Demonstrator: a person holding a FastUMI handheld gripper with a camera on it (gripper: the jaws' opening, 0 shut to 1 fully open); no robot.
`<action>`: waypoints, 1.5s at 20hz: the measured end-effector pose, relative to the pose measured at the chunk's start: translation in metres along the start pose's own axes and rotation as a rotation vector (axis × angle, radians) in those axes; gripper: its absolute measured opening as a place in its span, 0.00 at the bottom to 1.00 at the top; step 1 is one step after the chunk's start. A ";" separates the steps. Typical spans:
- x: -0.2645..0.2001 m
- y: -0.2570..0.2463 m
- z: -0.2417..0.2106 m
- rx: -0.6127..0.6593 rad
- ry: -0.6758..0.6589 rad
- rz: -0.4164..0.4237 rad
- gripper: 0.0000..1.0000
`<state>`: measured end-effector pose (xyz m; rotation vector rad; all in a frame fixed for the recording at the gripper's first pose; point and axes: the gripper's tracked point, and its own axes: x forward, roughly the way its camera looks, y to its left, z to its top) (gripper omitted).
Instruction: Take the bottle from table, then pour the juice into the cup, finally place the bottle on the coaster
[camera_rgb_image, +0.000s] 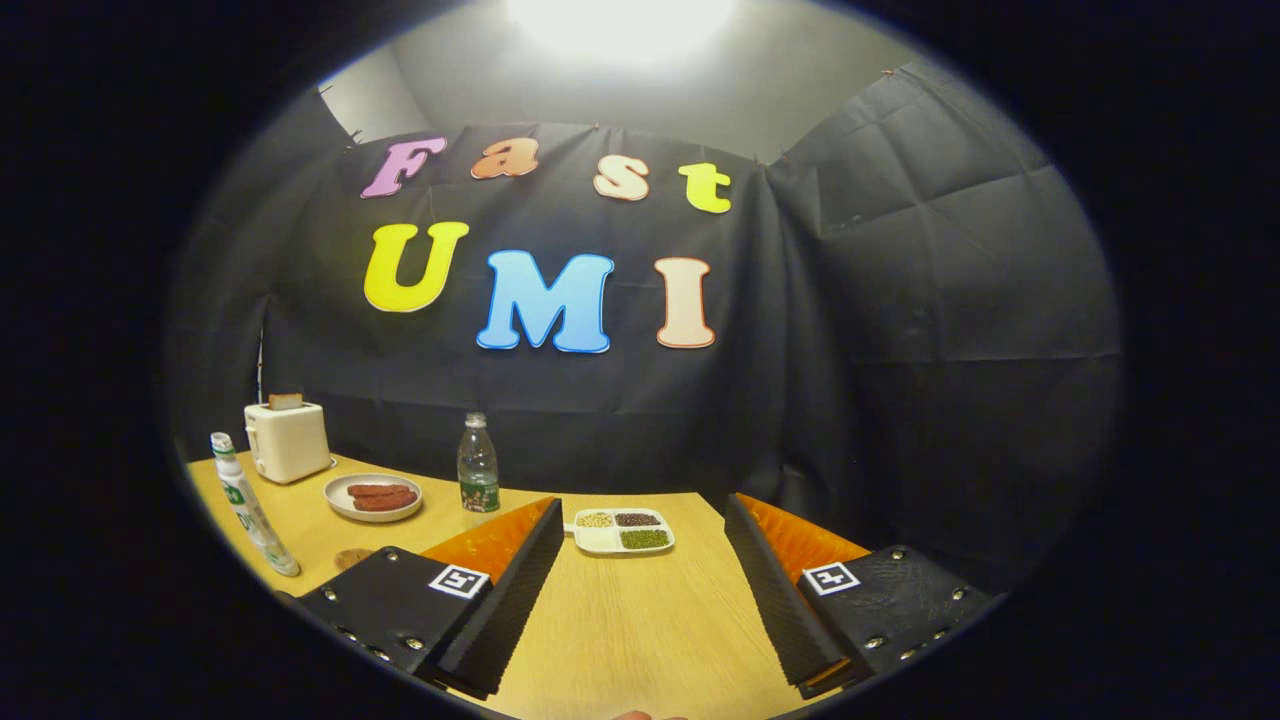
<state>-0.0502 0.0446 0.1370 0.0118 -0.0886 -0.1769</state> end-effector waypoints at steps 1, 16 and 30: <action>-0.011 0.011 0.009 0.012 -0.004 -0.001 0.98; -0.111 0.235 0.032 0.033 -0.019 0.161 0.98; -0.068 0.380 -0.042 -0.015 0.058 0.276 0.98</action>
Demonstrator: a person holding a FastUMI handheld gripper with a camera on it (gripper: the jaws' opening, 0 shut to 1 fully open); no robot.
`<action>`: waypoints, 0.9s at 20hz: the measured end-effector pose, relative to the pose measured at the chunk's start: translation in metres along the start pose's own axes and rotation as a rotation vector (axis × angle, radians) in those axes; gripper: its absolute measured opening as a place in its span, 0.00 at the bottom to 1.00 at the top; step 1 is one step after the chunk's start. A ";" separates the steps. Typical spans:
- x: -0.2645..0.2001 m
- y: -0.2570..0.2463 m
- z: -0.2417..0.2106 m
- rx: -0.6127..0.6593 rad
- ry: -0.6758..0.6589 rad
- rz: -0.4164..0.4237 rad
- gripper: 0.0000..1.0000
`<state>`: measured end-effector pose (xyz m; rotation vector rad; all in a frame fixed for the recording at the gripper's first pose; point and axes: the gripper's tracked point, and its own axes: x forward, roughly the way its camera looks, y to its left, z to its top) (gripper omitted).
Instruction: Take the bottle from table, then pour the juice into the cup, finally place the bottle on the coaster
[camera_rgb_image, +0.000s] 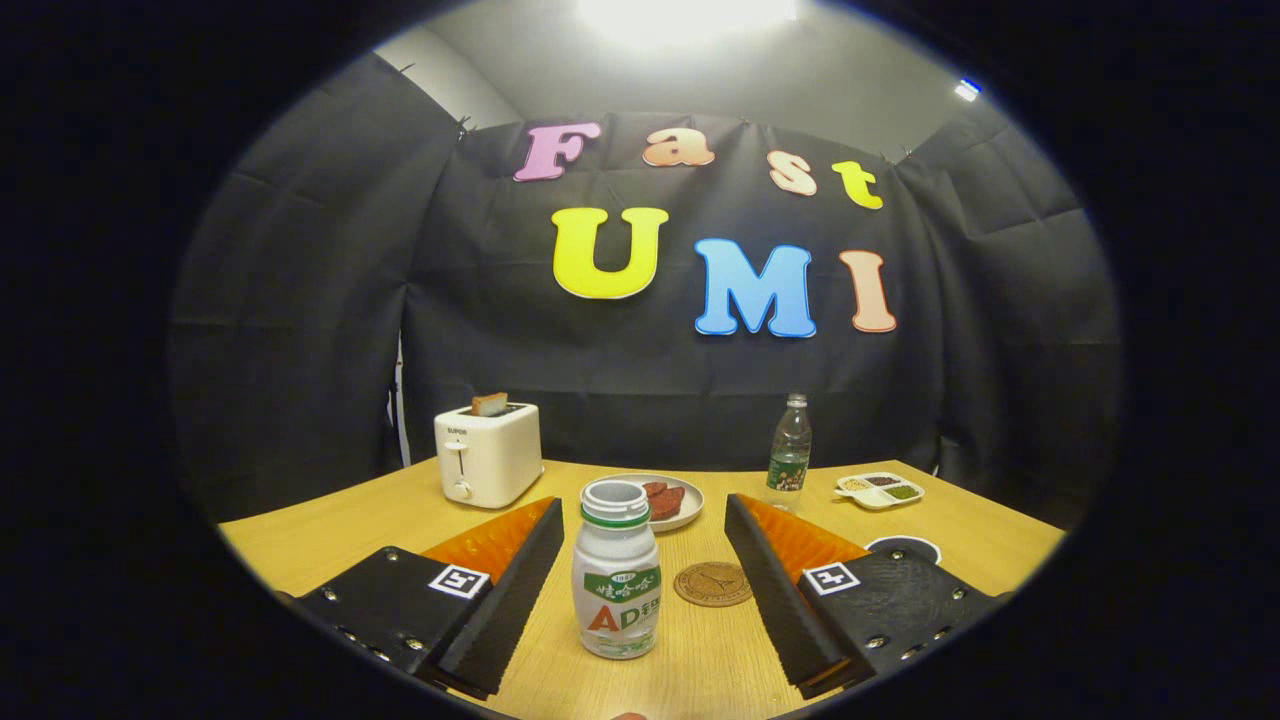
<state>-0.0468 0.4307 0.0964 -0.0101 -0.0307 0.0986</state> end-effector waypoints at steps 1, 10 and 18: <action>0.007 0.004 -0.008 -0.008 0.011 0.001 0.98; 0.048 0.019 -0.057 -0.004 0.073 0.010 0.96; 0.056 0.021 -0.073 0.049 0.091 0.017 0.72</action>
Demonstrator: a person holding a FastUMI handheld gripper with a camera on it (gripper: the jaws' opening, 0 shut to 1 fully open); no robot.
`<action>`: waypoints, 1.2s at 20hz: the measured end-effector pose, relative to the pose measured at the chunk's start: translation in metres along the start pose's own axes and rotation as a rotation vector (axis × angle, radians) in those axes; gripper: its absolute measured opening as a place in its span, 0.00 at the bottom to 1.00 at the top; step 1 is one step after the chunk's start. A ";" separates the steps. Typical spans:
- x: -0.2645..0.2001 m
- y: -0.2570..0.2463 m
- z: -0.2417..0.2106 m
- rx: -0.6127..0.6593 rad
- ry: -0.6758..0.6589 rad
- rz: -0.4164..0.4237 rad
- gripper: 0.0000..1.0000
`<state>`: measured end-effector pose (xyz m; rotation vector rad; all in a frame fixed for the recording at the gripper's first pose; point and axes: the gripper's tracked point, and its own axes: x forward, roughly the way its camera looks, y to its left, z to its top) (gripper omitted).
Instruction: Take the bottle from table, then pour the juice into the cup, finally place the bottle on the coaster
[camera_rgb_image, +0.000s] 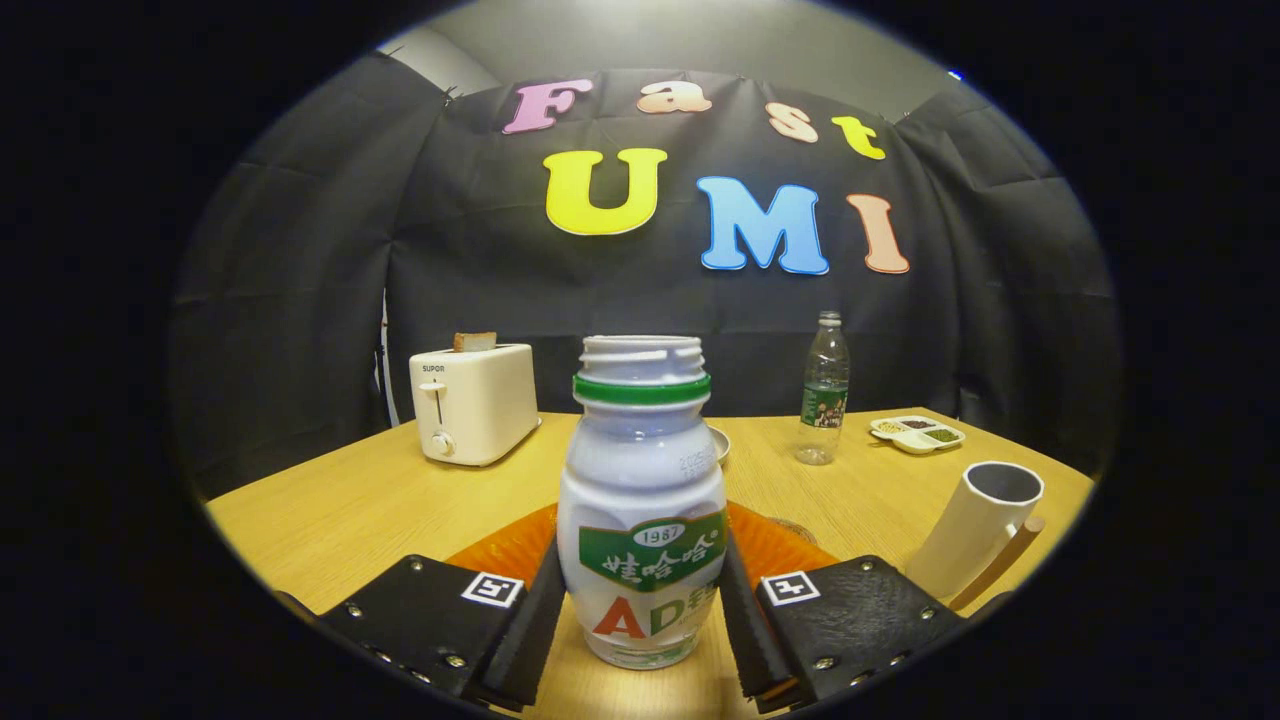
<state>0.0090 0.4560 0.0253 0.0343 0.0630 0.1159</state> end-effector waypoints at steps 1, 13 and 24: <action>-0.001 0.000 0.000 0.002 -0.003 0.001 0.72; -0.005 -0.019 0.013 0.377 -0.053 0.066 0.68; -0.007 -0.045 0.049 0.764 -0.147 0.138 0.68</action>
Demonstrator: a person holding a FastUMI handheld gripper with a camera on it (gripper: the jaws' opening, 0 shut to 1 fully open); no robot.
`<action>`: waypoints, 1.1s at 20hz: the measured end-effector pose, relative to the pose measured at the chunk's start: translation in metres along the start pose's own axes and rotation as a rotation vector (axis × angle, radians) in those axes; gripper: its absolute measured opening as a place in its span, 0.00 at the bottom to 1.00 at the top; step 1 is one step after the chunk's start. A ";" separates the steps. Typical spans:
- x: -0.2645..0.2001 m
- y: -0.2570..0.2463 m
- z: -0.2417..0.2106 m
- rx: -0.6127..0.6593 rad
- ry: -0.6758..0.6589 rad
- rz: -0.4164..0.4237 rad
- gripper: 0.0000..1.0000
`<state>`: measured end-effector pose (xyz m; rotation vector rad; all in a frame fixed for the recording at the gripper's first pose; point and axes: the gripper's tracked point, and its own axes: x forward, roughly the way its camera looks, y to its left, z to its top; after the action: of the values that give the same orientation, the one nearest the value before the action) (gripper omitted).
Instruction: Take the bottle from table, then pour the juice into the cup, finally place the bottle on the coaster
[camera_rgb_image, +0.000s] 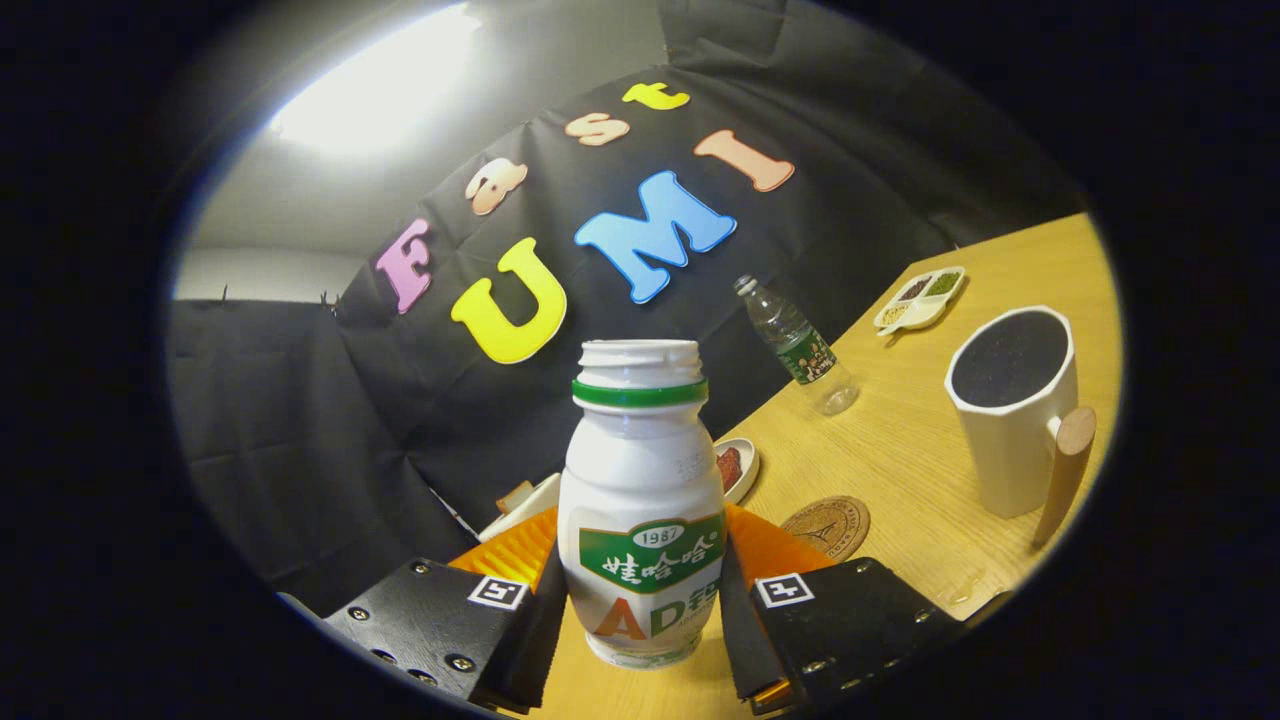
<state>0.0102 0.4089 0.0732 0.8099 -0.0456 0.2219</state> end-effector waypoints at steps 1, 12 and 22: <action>0.001 -0.001 0.004 0.042 -0.008 0.005 0.68; 0.001 -0.012 0.032 0.367 -0.099 0.038 0.67; 0.000 -0.026 0.056 0.594 -0.181 0.079 0.67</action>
<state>0.0187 0.3512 0.0930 1.4207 -0.1888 0.2397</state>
